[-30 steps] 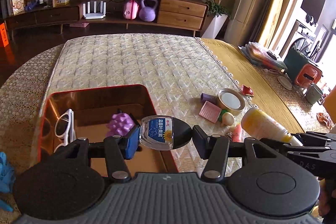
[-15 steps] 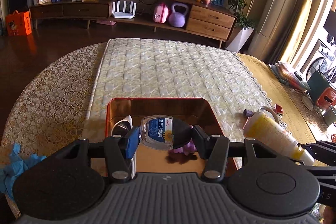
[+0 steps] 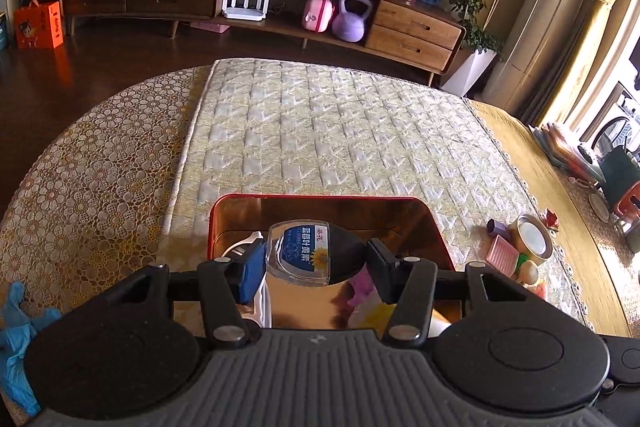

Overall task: Organize rigid objects
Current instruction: 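Carry both bottles over the red tin with both grippers, then lower and release the roll-on bottle with the left gripper while the right gripper releases the white-yellow bottle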

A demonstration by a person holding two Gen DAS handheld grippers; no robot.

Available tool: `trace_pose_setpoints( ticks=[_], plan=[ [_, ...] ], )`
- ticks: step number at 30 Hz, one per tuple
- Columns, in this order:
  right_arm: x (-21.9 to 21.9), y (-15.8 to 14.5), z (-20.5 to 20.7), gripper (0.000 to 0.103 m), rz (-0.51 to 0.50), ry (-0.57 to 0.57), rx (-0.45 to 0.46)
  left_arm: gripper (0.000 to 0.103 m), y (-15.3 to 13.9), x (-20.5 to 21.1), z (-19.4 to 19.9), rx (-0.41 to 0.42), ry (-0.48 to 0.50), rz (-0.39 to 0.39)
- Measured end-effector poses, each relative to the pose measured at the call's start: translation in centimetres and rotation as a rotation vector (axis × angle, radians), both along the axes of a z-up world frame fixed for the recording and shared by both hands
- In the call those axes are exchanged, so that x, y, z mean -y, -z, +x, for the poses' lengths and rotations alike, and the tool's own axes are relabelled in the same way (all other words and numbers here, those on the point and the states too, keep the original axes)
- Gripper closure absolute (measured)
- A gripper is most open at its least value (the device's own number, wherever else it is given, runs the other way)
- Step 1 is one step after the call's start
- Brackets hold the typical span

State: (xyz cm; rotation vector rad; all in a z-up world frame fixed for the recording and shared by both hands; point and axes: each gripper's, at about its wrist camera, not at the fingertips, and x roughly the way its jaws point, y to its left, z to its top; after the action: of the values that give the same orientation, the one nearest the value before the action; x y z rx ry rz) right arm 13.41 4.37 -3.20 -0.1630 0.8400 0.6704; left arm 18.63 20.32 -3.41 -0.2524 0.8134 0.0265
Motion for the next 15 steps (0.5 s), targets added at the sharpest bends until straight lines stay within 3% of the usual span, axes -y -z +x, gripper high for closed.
trace_pose_setpoints(
  ticks=[15],
  plan=[
    [-1.3,3.2,2.4,0.059,-0.053,0.002,-0.032,0.05,2.9,1.4,3.0,-0.049,0.034,-0.003]
  ],
)
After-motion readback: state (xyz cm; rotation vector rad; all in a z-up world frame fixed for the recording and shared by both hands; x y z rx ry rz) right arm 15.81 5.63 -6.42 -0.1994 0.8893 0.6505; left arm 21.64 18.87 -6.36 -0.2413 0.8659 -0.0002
